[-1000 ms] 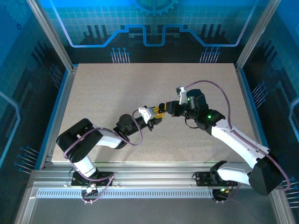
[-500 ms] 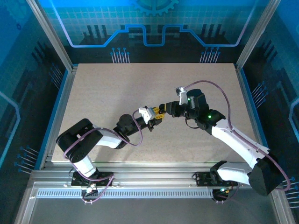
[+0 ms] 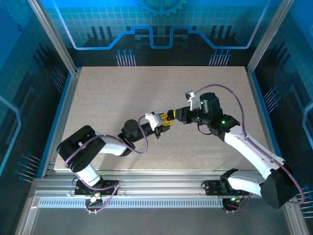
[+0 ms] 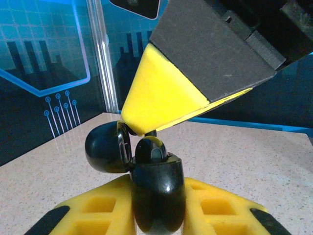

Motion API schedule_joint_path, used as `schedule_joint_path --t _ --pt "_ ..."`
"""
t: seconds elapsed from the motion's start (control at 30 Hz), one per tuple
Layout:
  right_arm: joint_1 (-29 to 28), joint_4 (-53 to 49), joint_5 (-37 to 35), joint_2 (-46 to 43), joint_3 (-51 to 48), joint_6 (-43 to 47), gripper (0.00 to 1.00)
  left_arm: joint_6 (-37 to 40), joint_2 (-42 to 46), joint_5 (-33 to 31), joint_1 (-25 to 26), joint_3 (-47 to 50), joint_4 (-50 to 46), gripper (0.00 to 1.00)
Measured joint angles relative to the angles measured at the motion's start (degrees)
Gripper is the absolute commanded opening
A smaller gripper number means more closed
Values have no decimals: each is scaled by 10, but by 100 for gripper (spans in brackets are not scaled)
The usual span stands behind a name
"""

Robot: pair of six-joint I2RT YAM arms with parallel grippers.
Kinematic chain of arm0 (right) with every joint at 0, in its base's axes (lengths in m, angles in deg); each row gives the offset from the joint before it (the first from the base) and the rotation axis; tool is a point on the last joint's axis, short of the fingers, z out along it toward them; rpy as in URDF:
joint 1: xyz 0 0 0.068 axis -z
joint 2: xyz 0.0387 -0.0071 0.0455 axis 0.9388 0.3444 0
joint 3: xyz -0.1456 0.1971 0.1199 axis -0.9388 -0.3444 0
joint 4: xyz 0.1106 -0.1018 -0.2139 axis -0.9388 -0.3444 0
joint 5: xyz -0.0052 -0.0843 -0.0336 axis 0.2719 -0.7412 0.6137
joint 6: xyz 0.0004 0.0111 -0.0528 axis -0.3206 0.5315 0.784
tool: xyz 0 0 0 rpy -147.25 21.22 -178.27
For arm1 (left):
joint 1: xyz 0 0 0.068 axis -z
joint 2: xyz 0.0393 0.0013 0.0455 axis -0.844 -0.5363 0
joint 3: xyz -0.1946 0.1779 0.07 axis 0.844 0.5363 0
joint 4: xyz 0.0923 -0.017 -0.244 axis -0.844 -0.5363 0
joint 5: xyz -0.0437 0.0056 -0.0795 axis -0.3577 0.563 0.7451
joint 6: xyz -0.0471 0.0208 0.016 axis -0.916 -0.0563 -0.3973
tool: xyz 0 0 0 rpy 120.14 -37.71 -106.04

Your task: Insert wireless bluetooth earbuds into charging case

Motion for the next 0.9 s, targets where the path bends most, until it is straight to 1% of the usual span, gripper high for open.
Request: schedule_joint_path --t 0.47,0.9 --pt "21 -6 75 -14 6 47 23 11 24 21 0 0 -4 24" --pt "25 -30 106 -23 32 83 22 13 51 30 0 0 -6 24"
